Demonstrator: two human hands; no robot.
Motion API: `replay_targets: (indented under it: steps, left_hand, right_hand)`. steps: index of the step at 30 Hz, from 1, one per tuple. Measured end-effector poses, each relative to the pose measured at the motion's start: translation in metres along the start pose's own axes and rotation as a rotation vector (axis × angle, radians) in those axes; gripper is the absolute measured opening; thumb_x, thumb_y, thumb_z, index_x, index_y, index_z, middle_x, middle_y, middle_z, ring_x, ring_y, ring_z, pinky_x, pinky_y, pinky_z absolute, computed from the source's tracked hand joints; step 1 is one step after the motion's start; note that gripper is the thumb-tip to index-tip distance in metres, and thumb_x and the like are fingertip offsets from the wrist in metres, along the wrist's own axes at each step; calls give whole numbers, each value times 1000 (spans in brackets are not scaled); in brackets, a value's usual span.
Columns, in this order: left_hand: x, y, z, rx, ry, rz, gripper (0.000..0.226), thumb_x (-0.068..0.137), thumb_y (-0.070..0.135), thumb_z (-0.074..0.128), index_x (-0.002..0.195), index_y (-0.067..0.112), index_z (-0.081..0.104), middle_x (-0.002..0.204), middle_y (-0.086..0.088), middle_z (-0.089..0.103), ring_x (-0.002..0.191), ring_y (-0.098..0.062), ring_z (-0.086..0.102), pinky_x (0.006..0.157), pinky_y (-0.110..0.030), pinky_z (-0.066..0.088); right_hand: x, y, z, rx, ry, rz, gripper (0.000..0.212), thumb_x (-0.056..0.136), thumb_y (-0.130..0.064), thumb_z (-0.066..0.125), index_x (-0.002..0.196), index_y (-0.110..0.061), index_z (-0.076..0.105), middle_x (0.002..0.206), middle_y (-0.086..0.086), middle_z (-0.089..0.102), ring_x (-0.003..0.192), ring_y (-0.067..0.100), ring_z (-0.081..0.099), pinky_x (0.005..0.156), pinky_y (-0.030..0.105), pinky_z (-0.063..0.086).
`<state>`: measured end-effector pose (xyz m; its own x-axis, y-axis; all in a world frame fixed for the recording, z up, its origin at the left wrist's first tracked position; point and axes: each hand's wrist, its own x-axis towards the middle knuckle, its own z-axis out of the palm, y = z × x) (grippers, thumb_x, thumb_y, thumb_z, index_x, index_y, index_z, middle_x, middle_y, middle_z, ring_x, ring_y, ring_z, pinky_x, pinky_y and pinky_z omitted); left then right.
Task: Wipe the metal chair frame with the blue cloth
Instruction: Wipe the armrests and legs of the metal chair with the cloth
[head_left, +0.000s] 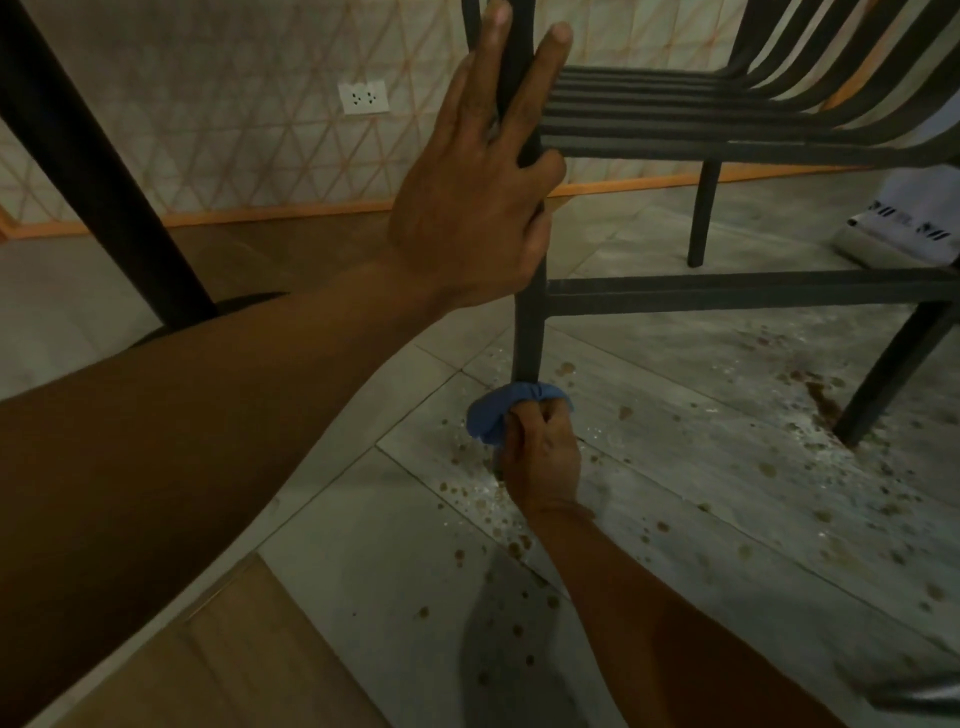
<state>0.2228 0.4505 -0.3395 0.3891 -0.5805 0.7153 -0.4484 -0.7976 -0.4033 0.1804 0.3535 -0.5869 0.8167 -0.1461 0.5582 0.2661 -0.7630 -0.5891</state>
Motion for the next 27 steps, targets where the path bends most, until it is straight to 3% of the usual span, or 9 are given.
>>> replay_targets:
  steps: [4,10,12,14,17,21,25,27]
  left_hand:
    - [-1,-2,-1,-12,4,-2,23,88,30,46,90,11,59,153,-25,27,139,-55,18,117,-59,15]
    - [-4,0,2,3,31,12,23,85,29,48,94,11,60,152,-25,30,140,-49,23,116,-55,14]
    - [-6,2,4,8,17,7,26,84,29,47,99,11,59,153,-24,28,142,-47,21,118,-56,14]
    - [-9,4,7,18,-18,-13,32,83,30,47,106,11,58,155,-23,24,144,-45,17,118,-56,13]
    - [-16,10,12,30,-53,-34,44,83,33,47,122,12,53,157,-22,20,145,-43,14,118,-55,12]
    - [-30,18,22,55,-105,-63,68,87,39,44,146,10,28,157,-23,15,146,-40,11,118,-55,12]
    - [-51,34,28,20,-152,-80,78,88,41,42,150,4,12,159,-22,11,147,-36,7,120,-50,7]
    - [-62,42,32,-3,-181,-90,79,89,41,42,150,2,12,159,-21,10,147,-35,6,120,-49,6]
  right_hand:
    - [-26,17,21,-106,-238,143,9,91,-23,47,98,-21,52,99,9,53,73,27,55,60,36,51]
    - [-44,31,38,-166,-462,195,15,94,-15,46,104,-9,55,119,18,51,92,37,56,72,42,51]
    - [-42,23,33,-142,-387,206,14,93,-15,48,101,-9,57,113,17,55,87,35,58,69,41,53]
    - [-34,7,25,-84,-207,176,5,90,-12,55,93,-11,58,100,15,58,70,32,59,57,39,55]
    - [-16,-11,19,-9,8,101,9,83,0,64,84,-7,58,88,18,57,53,32,55,42,37,53]
    - [-12,-5,22,-33,-60,52,3,86,-2,58,86,-4,60,86,19,57,56,32,54,43,39,53]
    - [-32,15,32,-133,-358,191,16,92,-13,47,104,-9,56,109,15,55,80,33,59,64,41,55]
    - [-35,16,30,-111,-350,236,17,92,-16,44,101,-7,56,108,16,58,81,34,59,65,42,54]
